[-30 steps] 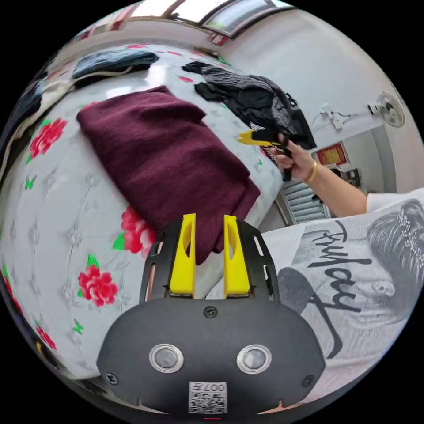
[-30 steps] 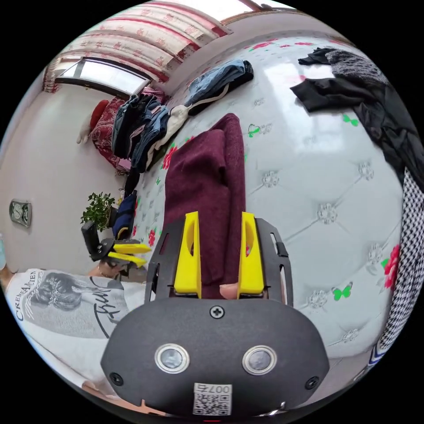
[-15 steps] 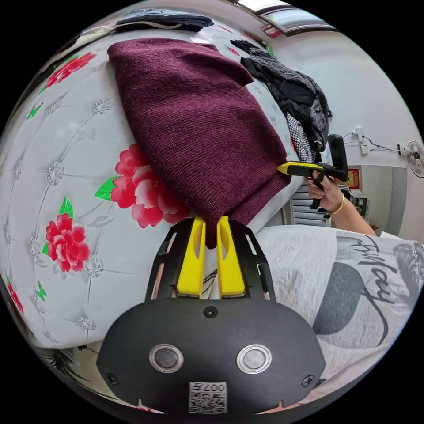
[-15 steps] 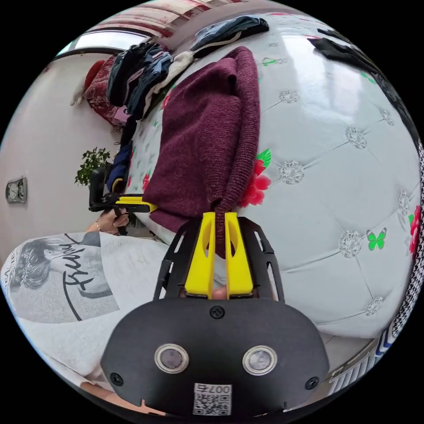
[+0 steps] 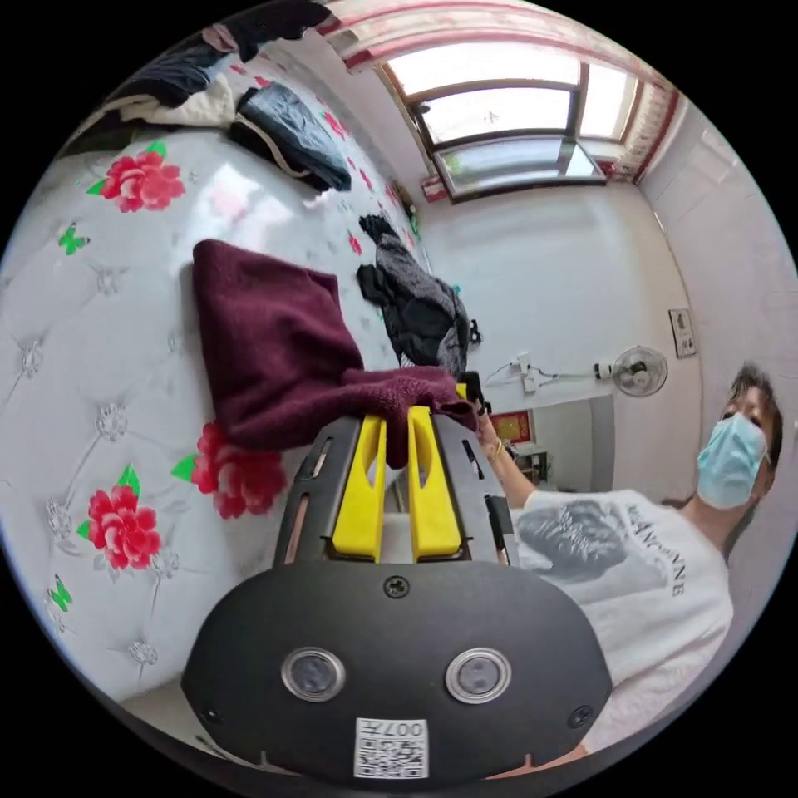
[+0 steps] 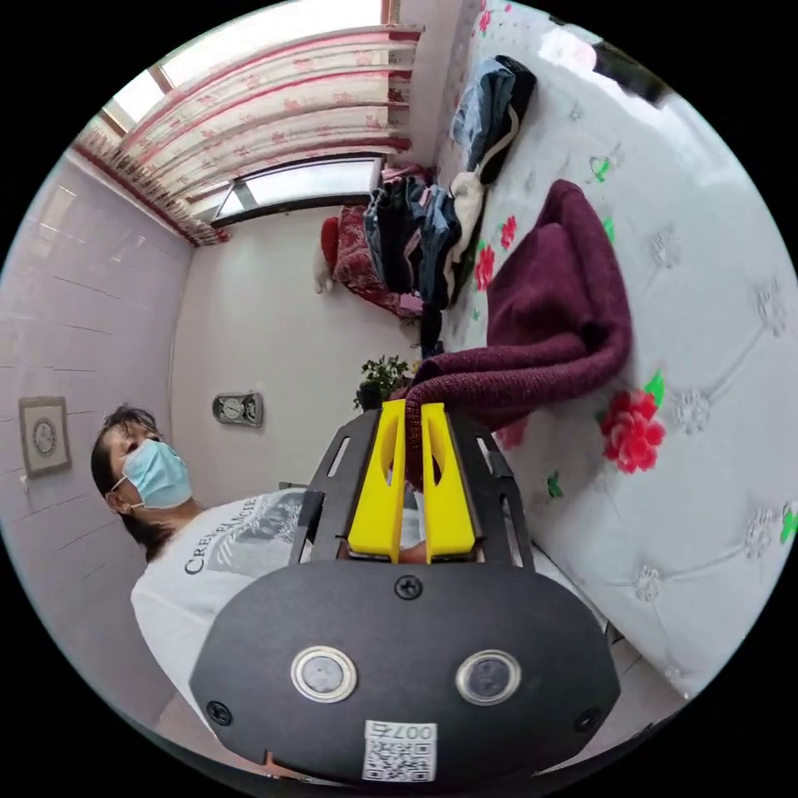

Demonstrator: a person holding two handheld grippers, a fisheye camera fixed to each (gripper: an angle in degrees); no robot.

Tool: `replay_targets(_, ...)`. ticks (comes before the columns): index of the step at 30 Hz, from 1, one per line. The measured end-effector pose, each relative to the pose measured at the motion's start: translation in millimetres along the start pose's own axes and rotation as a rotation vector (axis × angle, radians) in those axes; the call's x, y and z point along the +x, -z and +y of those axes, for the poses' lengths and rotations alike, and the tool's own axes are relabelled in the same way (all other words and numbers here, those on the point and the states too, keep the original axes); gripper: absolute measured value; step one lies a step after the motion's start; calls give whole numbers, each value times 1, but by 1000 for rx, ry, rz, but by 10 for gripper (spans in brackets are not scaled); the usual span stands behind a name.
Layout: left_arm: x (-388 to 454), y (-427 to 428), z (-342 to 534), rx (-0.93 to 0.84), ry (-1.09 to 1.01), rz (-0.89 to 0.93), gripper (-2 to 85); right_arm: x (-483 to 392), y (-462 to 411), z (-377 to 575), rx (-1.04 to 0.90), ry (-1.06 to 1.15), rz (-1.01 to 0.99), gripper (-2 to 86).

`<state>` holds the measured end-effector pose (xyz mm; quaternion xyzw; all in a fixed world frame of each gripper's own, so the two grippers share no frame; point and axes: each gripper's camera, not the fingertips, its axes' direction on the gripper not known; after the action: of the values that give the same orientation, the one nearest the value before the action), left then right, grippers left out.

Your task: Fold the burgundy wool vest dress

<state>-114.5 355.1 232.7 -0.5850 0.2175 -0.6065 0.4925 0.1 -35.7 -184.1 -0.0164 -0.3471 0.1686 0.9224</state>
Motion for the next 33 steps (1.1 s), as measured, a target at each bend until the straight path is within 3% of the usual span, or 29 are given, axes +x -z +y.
replay_targets(5, -29, 21, -71, 220, 80, -202, 90, -37, -14, -103, 180, 117, 315, 99)
replay_targets(7, -42, 20, -77, 199, 108, -262, 110, -30, -22, -117, 174, 107, 472, 111)
replay_targets(13, -111, -18, -61, -39, 213, -272, 137, 51, -39, -102, 20, -32, 660, 137)
replay_targets(16, -132, -48, -64, -163, 215, -216, 152, 96, -57, -99, -68, -130, 601, 143)
replay_targets(18, -133, -64, -73, -216, 156, -213, 142, 99, -59, -92, -16, -119, 593, 139)
replay_targets(23, -127, -72, -100, -260, 123, -169, 96, 113, -59, -104, -32, -195, 360, 103)
replay_targets(28, -75, -52, -168, -161, -27, -71, 80, 37, -39, -175, 65, -58, 209, 61)
replay_targets(33, -2, -43, -276, -91, -262, -128, 78, -78, -51, -290, 135, 225, 218, 49)
